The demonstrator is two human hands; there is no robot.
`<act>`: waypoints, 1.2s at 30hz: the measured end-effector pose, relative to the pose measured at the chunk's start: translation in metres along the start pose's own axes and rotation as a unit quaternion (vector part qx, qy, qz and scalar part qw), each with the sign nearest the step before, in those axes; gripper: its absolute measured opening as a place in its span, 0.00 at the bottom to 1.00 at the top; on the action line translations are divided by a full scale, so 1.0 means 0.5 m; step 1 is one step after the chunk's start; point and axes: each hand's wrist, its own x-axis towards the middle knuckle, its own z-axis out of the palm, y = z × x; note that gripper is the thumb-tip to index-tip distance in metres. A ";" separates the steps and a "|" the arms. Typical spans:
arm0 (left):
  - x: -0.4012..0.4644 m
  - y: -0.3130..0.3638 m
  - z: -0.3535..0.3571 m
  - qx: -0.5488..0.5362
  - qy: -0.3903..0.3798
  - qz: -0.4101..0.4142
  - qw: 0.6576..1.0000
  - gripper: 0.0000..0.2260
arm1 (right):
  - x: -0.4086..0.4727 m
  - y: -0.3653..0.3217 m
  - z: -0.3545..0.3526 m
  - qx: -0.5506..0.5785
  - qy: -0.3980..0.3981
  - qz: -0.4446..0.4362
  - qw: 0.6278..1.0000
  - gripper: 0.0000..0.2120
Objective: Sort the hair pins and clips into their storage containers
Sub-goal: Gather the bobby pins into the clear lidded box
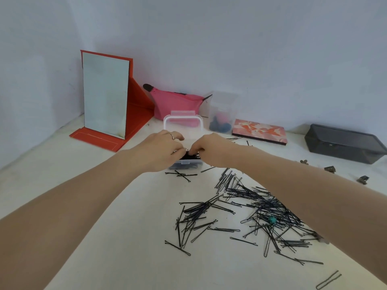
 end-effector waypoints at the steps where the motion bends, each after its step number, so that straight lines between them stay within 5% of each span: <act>1: -0.001 0.003 -0.003 0.005 0.019 -0.001 1.000 0.16 | -0.007 0.002 -0.006 0.008 0.014 0.000 1.000 0.22; 5: -0.021 0.016 -0.015 0.007 0.117 0.006 0.993 0.16 | -0.046 0.059 -0.019 0.041 0.140 0.027 0.989 0.20; 8: -0.058 0.071 -0.009 -0.024 0.192 0.025 0.981 0.21 | -0.087 0.120 0.007 0.019 0.102 0.083 0.991 0.20; 11: -0.108 0.164 0.034 -0.065 0.099 0.017 0.993 0.31 | -0.140 0.136 0.074 -0.046 -0.004 0.095 0.994 0.26; 15: -0.145 0.247 0.107 -0.078 -0.073 -0.028 0.994 0.45 | -0.202 0.119 0.138 0.032 0.048 0.047 0.997 0.24; 20: -0.125 0.263 0.123 -0.091 -0.061 -0.044 0.993 0.43 | -0.268 0.140 0.088 0.115 0.155 0.075 0.978 0.21; 24: -0.089 0.295 0.130 -0.136 -0.048 -0.020 0.989 0.45 | -0.300 0.152 0.105 0.071 0.037 0.095 0.992 0.22; 30: -0.052 0.335 0.117 -0.178 -0.032 -0.021 0.983 0.45 | -0.346 0.174 0.085 0.101 0.152 0.080 0.980 0.16; 36: -0.078 0.321 0.107 -0.110 -0.091 -0.066 0.988 0.52 | -0.374 0.191 0.113 0.018 0.069 0.092 0.993 0.24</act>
